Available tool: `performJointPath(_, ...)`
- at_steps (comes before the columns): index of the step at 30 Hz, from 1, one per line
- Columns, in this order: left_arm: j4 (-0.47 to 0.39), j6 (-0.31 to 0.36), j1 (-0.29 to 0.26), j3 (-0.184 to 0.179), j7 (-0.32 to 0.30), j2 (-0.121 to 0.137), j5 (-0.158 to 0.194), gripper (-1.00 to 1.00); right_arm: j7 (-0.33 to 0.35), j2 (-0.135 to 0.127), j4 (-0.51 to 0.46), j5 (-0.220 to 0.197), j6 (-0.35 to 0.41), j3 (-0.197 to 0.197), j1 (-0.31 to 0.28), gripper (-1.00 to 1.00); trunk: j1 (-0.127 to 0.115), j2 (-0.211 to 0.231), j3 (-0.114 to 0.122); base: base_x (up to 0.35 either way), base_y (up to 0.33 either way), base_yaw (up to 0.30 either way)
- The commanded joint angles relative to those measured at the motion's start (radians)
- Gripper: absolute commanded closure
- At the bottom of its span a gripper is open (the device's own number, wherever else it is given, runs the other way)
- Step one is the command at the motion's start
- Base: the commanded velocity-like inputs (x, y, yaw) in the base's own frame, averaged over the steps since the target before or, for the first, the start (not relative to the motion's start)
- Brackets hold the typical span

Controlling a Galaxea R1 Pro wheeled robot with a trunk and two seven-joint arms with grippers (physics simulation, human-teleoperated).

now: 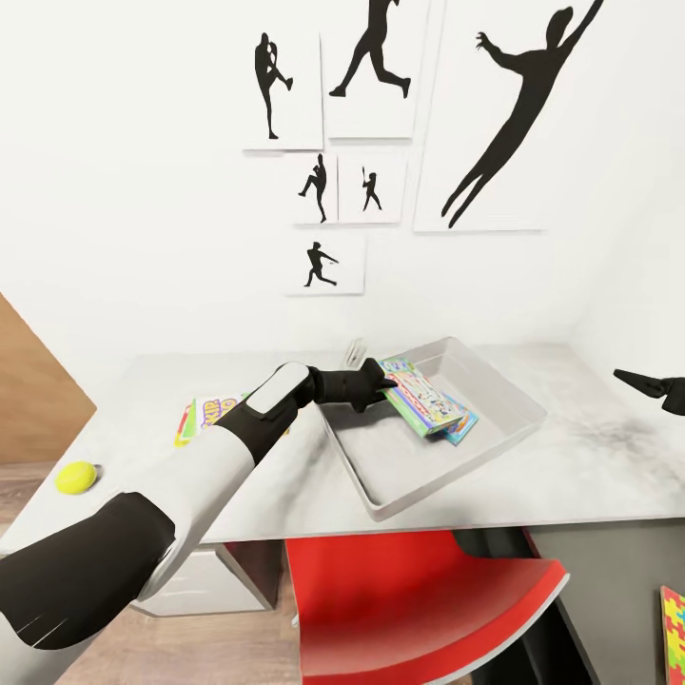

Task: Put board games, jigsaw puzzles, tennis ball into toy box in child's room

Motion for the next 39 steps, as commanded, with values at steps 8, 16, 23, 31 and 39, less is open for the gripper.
performJointPath(8,0.014,0.001,-0.002,-0.001,0.011,0.0,0.009,1.0,0.007,-0.001,0.0,0.003,0.01,-0.002,-0.001,-1.0,0.0,-0.001,-0.001,0.0,0.0,0.0)
performJointPath(16,0.028,0.002,-0.002,-0.002,0.012,0.0,0.009,1.0,0.007,-0.003,0.0,0.002,0.013,-0.021,-0.002,-1.0,0.0,-0.001,-0.008,0.0,0.0,0.0)
performJointPath(23,0.028,0.002,-0.002,-0.002,0.012,0.0,0.009,1.0,0.007,-0.003,0.0,0.002,0.013,-0.023,-0.002,-1.0,0.0,-0.001,-0.019,0.0,0.0,0.0)
performJointPath(31,0.029,0.001,-0.001,-0.001,0.012,0.0,0.01,1.0,0.007,-0.003,0.0,0.002,0.013,-0.022,-0.001,-1.0,0.0,-0.001,-0.032,0.0,0.0,0.0)
performJointPath(39,0.039,0.001,0.003,0.0,0.012,0.0,0.01,1.0,0.007,-0.003,0.0,0.002,0.013,-0.021,-0.001,-1.0,0.0,-0.001,-0.044,0.0,0.0,0.0)
